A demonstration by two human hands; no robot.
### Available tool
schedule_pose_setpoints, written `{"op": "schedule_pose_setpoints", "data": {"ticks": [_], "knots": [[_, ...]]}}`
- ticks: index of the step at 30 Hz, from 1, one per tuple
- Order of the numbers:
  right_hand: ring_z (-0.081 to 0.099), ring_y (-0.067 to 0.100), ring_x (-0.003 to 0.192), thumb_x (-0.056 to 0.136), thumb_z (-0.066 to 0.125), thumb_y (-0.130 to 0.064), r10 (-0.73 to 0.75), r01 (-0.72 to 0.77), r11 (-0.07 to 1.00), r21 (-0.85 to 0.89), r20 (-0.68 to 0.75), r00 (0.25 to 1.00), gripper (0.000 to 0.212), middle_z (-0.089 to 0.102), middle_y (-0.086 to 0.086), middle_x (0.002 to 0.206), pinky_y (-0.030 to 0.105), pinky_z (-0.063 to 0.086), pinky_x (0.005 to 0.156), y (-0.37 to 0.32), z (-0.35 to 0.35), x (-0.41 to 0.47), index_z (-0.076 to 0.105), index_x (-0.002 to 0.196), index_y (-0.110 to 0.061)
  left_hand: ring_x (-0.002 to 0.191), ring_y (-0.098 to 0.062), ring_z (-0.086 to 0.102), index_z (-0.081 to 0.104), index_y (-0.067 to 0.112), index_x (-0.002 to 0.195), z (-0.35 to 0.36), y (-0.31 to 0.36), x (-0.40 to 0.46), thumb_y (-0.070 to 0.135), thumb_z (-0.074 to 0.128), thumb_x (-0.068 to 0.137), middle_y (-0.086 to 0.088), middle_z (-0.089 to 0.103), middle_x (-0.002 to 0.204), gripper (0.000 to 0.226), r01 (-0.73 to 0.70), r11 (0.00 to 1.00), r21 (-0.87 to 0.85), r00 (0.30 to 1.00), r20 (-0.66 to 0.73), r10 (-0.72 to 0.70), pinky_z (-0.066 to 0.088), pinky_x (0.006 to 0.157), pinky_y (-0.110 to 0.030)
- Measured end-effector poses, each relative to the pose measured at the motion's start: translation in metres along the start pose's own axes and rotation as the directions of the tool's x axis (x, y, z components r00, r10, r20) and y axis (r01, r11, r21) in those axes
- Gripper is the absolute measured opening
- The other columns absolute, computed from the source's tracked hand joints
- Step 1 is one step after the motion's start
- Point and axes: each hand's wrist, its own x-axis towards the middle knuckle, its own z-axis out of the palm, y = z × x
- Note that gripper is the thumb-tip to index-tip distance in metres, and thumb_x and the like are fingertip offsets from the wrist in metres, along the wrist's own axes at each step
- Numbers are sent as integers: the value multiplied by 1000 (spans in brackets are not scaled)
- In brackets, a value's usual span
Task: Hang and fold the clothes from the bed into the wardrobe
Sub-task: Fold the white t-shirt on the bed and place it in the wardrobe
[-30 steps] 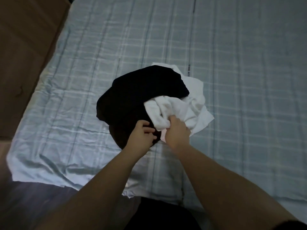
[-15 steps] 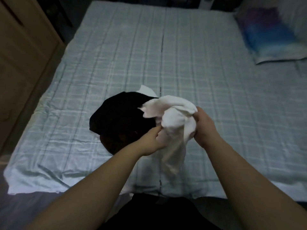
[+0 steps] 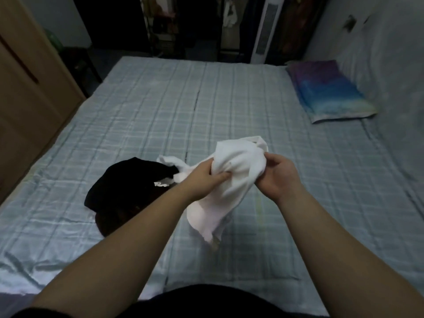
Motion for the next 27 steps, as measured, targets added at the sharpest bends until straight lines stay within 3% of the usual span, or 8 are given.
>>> {"op": "schedule_pose_setpoints", "data": {"ticks": [3, 5, 10, 14, 18, 21, 24, 27], "knots": [[60, 35, 121, 98, 40, -19, -6, 8, 996, -91, 24, 1000, 41, 59, 18, 136, 48, 46, 105, -29, -22, -2, 58, 128, 1, 112, -14, 66, 64, 34, 118, 7, 19, 14, 51, 74, 77, 7, 71, 119, 45, 40, 989, -144, 999, 9, -40, 52, 99, -43], [62, 31, 114, 100, 42, -29, -1, 1, 985, -170, -1, 1000, 40, 60, 15, 133, 46, 50, 97, -41, -26, 3, 60, 125, -3, 114, -16, 65, 64, 31, 123, 5, 28, 24, 53, 74, 76, 5, 71, 121, 53, 46, 968, -248, 995, -71, -65, 51, 102, -45], [64, 24, 117, 100, 48, -48, 59, 44, 831, -555, 168, 984, 51, 68, 9, 126, 43, 50, 98, -30, -14, 4, 58, 134, -12, 118, -24, 64, 50, 18, 138, -1, 42, 45, 18, 54, 101, -8, 66, 128, 37, 40, 889, -456, 997, -38, -65, 54, 95, -38], [64, 25, 117, 89, 67, -27, -190, 311, 617, -723, 247, 950, 40, 70, 4, 122, 44, 53, 98, -23, 11, 10, 62, 128, -18, 110, -19, 68, 55, 23, 131, -11, 57, 53, 20, 45, 105, -3, 70, 120, 27, 83, 935, -344, 993, 102, -51, 56, 90, -35], [65, 33, 111, 93, 60, -11, -431, 400, 748, -530, 70, 900, 15, 70, 15, 114, 51, 50, 100, -53, 36, 19, 66, 106, -15, 91, -20, 70, 62, 32, 123, -51, 80, 55, 42, 44, 104, -2, 75, 101, 29, 72, 977, -203, 997, -16, -77, 52, 80, -36], [66, 26, 101, 99, 52, -9, -466, 449, 752, -483, 93, 880, 16, 68, 15, 110, 45, 51, 95, -82, 59, 19, 63, 111, -8, 85, -17, 69, 52, 43, 135, -82, 92, 53, 33, 48, 104, -1, 75, 107, 33, -1, 996, -92, 1000, 0, 1, 48, 74, -33], [66, 25, 102, 102, 50, -12, -432, 428, 807, -406, 88, 898, 30, 68, 14, 115, 44, 54, 92, -100, 89, 16, 56, 131, -8, 98, -15, 70, 49, 42, 136, -101, 101, 56, 27, 58, 99, 2, 70, 117, 41, -30, 996, 80, 1000, 10, 29, 55, 84, -34], [69, 22, 93, 102, 51, -15, -410, 429, 804, -412, 140, 901, 24, 71, 9, 102, 40, 57, 81, -108, 126, 8, 60, 125, -11, 112, -14, 63, 42, 46, 142, -101, 106, 62, 26, 68, 92, 6, 52, 138, 60, -62, 986, 153, 989, 146, 39, 57, 91, -36]]}}
